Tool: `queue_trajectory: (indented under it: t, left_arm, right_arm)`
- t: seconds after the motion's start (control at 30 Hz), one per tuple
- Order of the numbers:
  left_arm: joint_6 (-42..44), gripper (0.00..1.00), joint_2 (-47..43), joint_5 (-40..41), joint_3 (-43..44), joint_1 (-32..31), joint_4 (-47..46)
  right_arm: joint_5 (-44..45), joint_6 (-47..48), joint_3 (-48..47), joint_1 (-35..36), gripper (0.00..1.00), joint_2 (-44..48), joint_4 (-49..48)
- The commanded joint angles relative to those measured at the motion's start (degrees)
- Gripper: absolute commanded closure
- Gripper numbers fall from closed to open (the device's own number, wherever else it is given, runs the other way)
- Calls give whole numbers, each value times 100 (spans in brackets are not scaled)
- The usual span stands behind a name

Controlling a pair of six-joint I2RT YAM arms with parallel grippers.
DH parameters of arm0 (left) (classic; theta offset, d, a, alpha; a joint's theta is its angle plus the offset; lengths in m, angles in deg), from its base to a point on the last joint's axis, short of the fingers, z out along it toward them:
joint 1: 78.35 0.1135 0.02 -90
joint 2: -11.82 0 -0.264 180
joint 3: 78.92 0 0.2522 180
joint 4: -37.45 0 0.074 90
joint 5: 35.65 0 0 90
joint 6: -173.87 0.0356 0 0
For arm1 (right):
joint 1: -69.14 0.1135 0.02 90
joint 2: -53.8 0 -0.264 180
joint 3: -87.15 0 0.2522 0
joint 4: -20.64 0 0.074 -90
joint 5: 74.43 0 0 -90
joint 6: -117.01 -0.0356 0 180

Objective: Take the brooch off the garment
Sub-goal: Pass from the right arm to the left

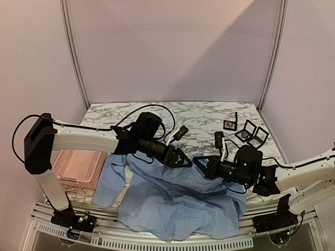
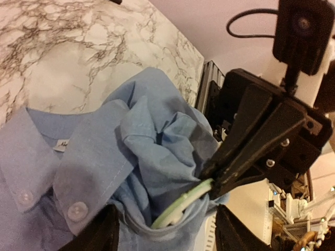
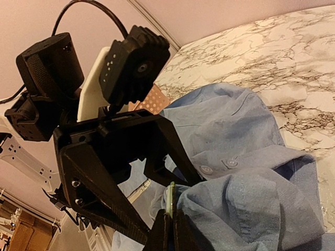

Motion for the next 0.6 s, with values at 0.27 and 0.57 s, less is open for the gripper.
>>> queue_trajectory:
  t: [0.27, 0.57]
  left_arm:
    - [-795, 76, 137, -998, -503, 50, -1359]
    - [-186, 100, 30, -884, -368, 50, -617]
  right_arm:
    - [-323, -176, 143, -118, 100, -175, -619]
    - [-565, -159, 81, -233, 77, 247, 376]
